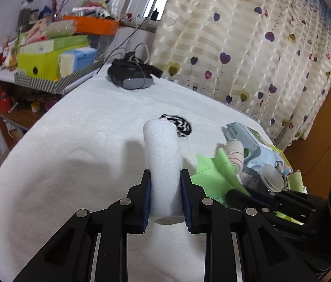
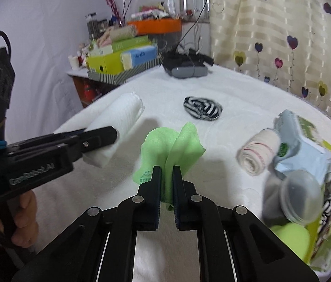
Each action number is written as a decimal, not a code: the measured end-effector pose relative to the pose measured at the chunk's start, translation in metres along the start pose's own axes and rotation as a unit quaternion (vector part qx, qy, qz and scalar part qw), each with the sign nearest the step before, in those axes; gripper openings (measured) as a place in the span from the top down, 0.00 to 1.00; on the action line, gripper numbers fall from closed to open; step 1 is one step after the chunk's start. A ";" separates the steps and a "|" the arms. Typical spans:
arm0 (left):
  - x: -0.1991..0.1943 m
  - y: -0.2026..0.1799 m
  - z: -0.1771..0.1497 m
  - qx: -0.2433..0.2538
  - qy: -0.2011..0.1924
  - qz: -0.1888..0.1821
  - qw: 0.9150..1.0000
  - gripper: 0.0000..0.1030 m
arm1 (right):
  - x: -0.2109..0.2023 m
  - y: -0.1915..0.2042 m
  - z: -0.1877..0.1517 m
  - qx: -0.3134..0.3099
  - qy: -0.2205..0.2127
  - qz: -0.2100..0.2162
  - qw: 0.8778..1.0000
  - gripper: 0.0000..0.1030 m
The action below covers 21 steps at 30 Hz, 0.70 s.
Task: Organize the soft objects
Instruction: 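Lift the white towel roll with the left gripper while the right gripper grasps the green cloth, then carry the white towel roll and green cloth with both grippers toward the white box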
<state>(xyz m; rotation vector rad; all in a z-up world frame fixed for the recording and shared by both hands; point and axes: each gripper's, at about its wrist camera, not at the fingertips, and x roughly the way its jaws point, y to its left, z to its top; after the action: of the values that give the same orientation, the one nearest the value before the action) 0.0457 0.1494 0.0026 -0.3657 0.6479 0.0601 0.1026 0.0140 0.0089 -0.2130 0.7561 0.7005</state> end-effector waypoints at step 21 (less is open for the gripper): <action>-0.045 -0.096 -0.020 0.076 -0.022 -0.013 0.997 0.79 | -0.112 -0.032 -0.036 0.038 -0.095 -0.025 0.994 0.91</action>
<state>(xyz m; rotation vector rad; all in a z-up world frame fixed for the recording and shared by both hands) 0.0143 0.0549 0.0454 -0.2247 0.6006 -0.0063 0.0461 -0.0817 0.0583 -0.0932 0.5921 0.6331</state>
